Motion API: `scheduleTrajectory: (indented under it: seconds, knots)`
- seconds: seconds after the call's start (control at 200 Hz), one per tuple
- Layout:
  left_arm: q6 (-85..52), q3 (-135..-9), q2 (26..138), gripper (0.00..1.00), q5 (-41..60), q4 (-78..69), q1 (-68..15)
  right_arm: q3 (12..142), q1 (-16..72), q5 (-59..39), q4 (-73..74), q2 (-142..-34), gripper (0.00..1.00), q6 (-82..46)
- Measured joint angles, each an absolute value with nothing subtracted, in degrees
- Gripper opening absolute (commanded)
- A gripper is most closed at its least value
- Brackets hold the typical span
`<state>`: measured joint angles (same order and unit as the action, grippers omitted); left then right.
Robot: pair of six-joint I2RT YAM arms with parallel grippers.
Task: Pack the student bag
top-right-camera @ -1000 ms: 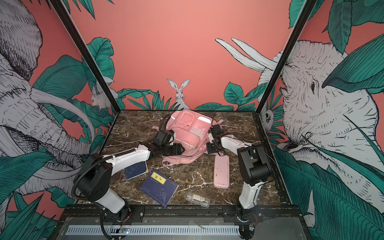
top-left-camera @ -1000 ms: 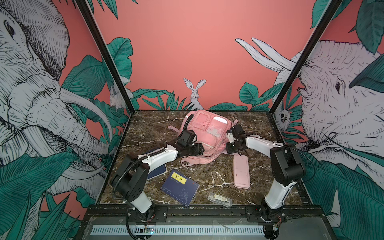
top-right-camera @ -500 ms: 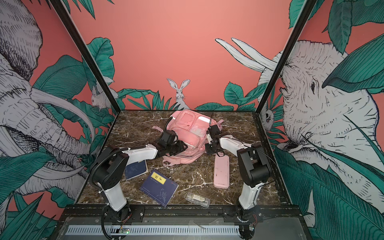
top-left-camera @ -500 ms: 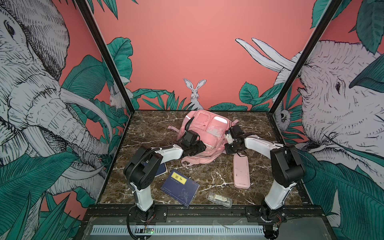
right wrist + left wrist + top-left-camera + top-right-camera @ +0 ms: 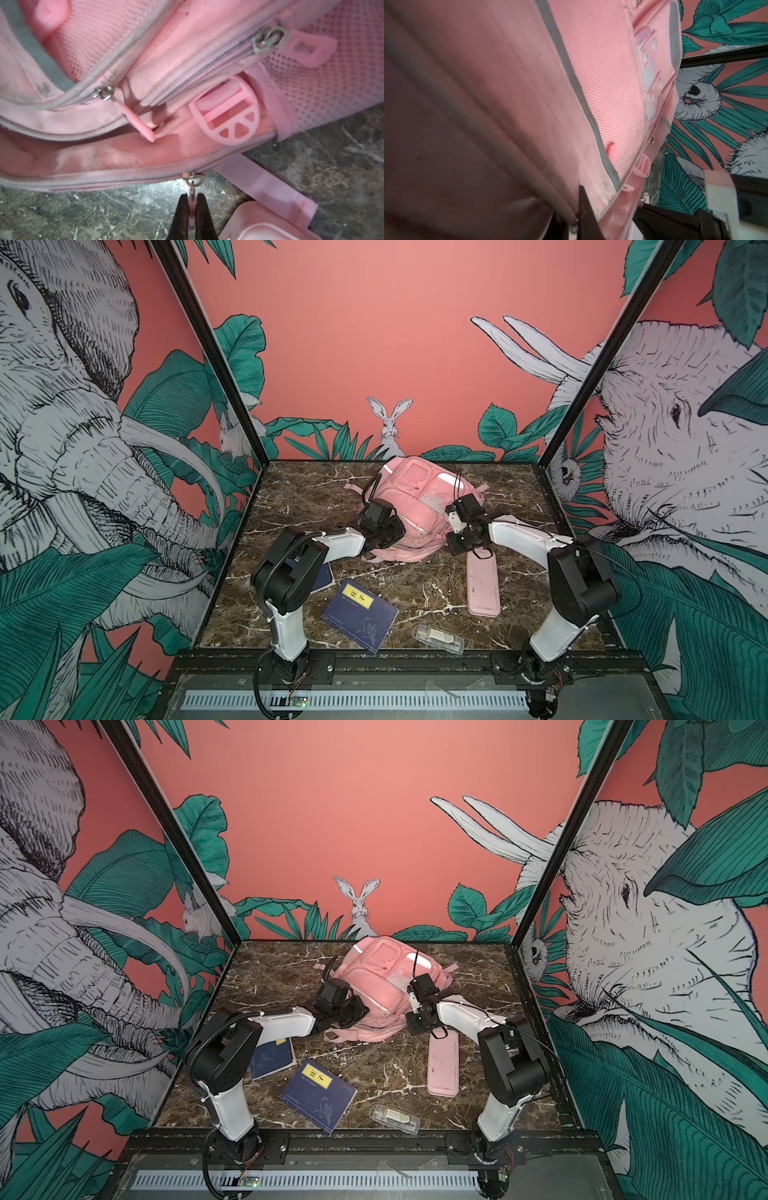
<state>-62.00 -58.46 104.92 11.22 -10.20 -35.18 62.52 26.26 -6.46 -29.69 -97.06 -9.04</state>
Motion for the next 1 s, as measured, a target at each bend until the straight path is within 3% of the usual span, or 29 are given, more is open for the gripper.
scheduleTrajectory:
  seconds: [0.435,0.84,0.9,1.0]
  knots:
    - [-64.0,-58.5,105.0,0.00,11.1,-13.0,-34.7,64.4,35.6,-10.7,-30.0,-95.9,0.03,-16.6]
    - [-64.5,-58.5,105.0,0.00,10.9,-14.5,-34.3,71.0,43.0,-16.0,-25.3,-103.0,0.01,-24.8]
    - [-64.3,-58.5,105.0,0.02,10.9,-14.5,-34.2,71.0,43.1,-16.6,-24.2,-103.8,0.01,-25.8]
    - [-63.4,-58.5,105.0,0.16,11.4,-14.4,-33.6,71.0,43.4,-16.6,-23.3,-104.0,0.01,-26.8]
